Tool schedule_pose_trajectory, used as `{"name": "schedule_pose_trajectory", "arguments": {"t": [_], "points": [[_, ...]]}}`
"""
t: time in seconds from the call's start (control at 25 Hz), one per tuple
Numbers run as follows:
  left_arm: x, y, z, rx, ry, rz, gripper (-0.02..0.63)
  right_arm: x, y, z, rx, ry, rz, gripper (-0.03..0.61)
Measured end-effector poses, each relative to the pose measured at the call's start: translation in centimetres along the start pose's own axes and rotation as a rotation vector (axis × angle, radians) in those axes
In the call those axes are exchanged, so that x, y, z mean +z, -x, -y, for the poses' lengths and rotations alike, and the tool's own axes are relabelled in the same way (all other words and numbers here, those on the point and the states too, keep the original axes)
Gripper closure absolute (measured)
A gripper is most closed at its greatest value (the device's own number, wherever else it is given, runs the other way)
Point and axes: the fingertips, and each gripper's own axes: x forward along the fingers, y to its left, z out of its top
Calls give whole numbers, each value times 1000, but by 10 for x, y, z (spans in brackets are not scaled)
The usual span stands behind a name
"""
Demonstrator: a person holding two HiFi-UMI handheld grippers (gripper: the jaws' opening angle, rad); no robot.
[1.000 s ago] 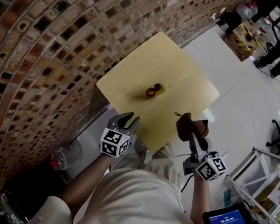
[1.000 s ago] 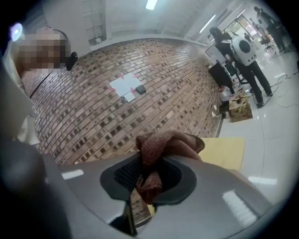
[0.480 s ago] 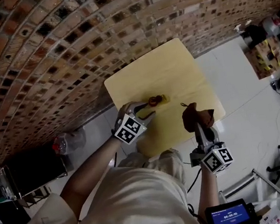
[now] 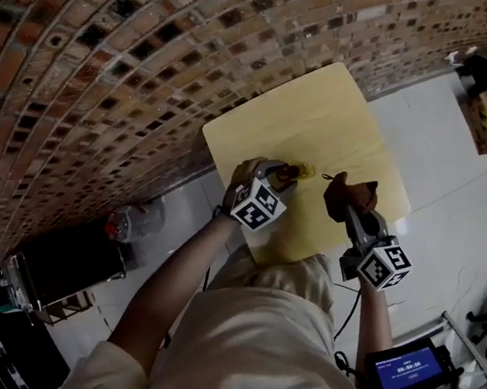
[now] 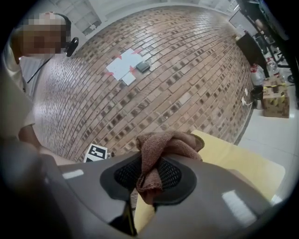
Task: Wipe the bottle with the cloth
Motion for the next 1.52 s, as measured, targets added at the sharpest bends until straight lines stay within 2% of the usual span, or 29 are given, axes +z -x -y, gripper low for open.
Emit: {"name": "schedule_pose_trajectory", "arguments": {"t": [0.36, 0.48, 0.6, 0.88, 0.96, 1.04, 1.28, 1.4, 1.52], "points": [[-10, -23, 0, -5, -29, -56, 416, -1, -47, -2, 23, 65, -59, 511], [-11, -23, -3, -16, -16, -53, 416, -1, -64, -8, 54, 89, -77, 511], [-8, -28, -2, -43, -39, -48, 424, -4, -84, -15, 92, 128, -106, 510], [-9, -33, 7, -59, -75, -66, 440, -45, -123, -28, 156, 242, -256, 510], [-6, -35, 12, -62, -109, -69, 440, -63, -131, -23, 139, 291, -299, 509], [-4, -37, 14, -61, -118, -68, 440, -70, -135, -16, 111, 302, -286, 506], [2, -41, 8, -50, -82, -55, 442, -62, -140, 20, -17, 181, -207, 508], [3, -41, 13, -58, -99, -53, 442, -71, -145, 49, -107, 130, -234, 509], [2, -41, 19, -63, -126, -63, 442, -93, -150, 71, -151, 128, -295, 509]]}}
